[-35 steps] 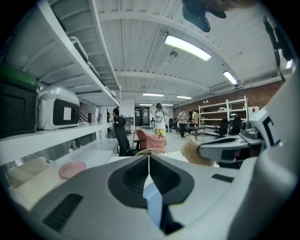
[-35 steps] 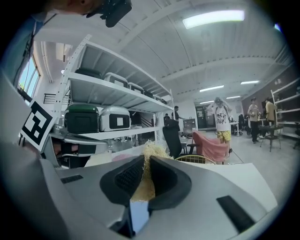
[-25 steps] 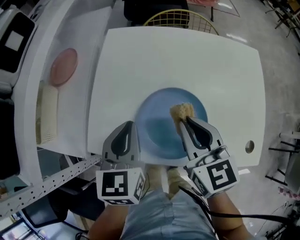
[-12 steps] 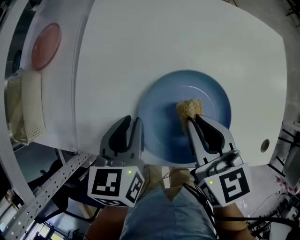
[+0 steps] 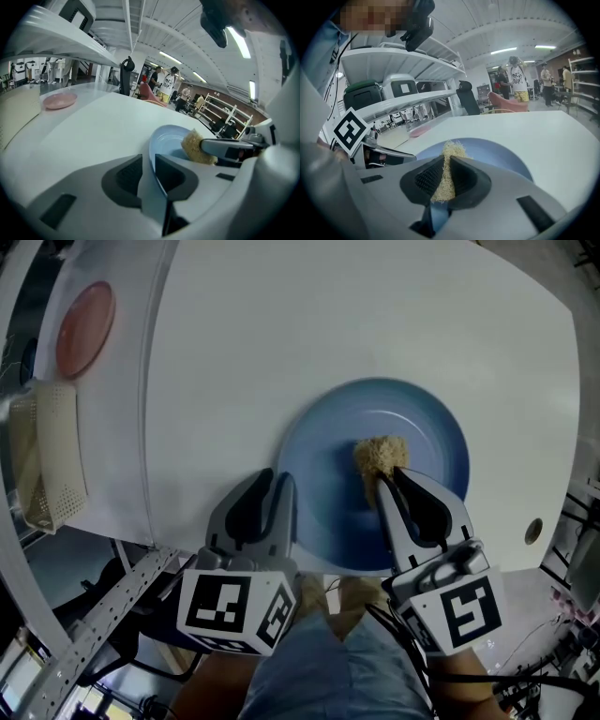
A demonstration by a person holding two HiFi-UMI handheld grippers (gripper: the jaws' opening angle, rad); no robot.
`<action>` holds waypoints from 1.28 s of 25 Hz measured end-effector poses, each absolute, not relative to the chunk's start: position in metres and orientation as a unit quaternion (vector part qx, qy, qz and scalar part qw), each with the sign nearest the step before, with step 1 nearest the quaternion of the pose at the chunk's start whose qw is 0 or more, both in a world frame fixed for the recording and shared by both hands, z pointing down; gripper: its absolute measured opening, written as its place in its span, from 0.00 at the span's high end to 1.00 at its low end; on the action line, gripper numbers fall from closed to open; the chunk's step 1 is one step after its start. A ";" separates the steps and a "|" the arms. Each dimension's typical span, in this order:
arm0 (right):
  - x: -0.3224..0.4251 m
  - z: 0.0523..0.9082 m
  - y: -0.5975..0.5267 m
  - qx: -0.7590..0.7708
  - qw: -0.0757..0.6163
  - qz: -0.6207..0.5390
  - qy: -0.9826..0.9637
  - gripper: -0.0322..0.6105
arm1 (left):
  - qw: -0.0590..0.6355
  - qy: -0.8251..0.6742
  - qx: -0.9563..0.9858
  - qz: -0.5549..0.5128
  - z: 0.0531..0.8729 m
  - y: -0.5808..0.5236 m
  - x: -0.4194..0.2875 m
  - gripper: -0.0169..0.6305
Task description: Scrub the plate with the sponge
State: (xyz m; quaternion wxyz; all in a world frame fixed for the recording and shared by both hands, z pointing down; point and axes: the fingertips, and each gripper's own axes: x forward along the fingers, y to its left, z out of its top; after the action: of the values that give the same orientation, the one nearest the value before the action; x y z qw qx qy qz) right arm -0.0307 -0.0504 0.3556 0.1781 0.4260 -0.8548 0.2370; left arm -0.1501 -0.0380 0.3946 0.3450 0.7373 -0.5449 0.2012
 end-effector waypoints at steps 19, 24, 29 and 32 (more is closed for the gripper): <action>-0.034 0.350 -0.052 0.432 0.165 0.236 -0.855 0.88 | 0.335 -0.560 0.731 0.202 0.382 -0.048 -0.144 0.94; -0.031 0.344 -0.047 0.426 0.173 0.234 -0.857 0.88 | 0.309 -0.557 0.744 0.200 0.354 -0.051 -0.136 0.94; -0.029 0.334 -0.047 0.432 0.174 0.231 -0.854 0.88 | 0.283 -0.549 0.760 0.202 0.331 -0.053 -0.128 0.94; -0.032 0.326 -0.051 0.434 0.159 0.225 -0.858 0.88 | 0.272 -0.550 0.763 0.202 0.322 -0.056 -0.126 0.94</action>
State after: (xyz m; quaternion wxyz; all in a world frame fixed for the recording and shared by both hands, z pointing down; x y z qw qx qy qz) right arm -0.0323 -0.0509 0.3264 0.1587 0.4340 -0.8577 0.2254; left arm -0.1255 -0.0557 0.3221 0.2721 0.7630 -0.5504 0.2020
